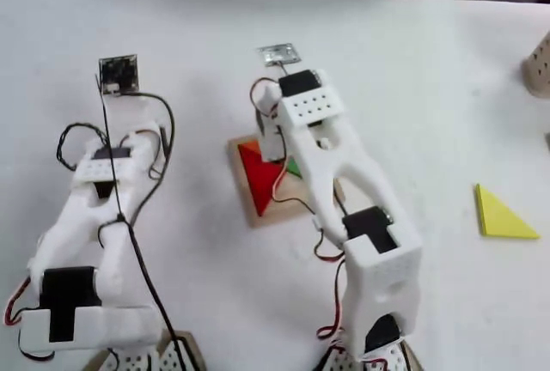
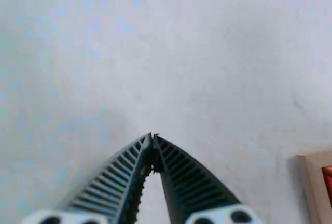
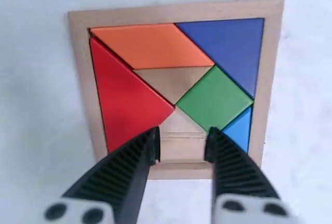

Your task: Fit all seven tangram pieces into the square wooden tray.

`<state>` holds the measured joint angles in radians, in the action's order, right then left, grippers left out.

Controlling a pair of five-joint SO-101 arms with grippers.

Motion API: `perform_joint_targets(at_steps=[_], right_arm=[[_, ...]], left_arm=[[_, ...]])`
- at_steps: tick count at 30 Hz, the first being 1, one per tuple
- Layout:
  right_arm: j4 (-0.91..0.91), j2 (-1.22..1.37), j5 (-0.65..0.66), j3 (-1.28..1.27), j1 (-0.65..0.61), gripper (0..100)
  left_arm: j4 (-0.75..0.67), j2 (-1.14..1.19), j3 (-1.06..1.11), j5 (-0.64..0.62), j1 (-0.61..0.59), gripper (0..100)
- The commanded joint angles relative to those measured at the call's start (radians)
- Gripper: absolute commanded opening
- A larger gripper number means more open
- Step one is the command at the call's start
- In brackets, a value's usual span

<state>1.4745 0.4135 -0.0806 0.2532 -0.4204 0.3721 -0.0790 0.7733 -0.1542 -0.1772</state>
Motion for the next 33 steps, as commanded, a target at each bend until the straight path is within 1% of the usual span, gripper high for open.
perform_joint_targets(at_steps=[1, 2, 5, 9, 20, 25, 28, 33], right_arm=[[-0.022, -0.010, 0.015, 0.029, 0.025, 1.4], [-0.024, -0.012, 0.015, 0.017, 0.027, 2.6], [-0.035, -0.012, 0.015, -0.020, 0.024, 1.8], [-0.102, -0.030, 0.012, -0.118, 0.030, 1.9], [-0.271, -0.168, 0.008, -0.331, 0.033, 1.8], [-0.275, -0.176, 0.008, -0.336, 0.035, 1.8], [-0.275, -0.177, 0.008, -0.336, 0.059, 1.8], [-0.278, -0.177, 0.008, -0.336, 0.154, 1.8]], left_arm=[[-0.032, -0.048, -0.026, 0.028, 0.010, 3], [-0.029, -0.048, -0.026, 0.028, 0.012, 3], [-0.035, -0.048, -0.012, 0.028, 0.019, 3], [-0.032, -0.056, 0.005, 0.029, 0.048, 2], [-0.026, -0.058, 0.008, 0.029, 0.051, 2], [-0.028, -0.059, 0.032, 0.031, 0.111, 2], [-0.028, -0.059, 0.032, 0.031, 0.119, 2], [-0.031, -0.087, 0.049, 0.031, 0.120, 2]])
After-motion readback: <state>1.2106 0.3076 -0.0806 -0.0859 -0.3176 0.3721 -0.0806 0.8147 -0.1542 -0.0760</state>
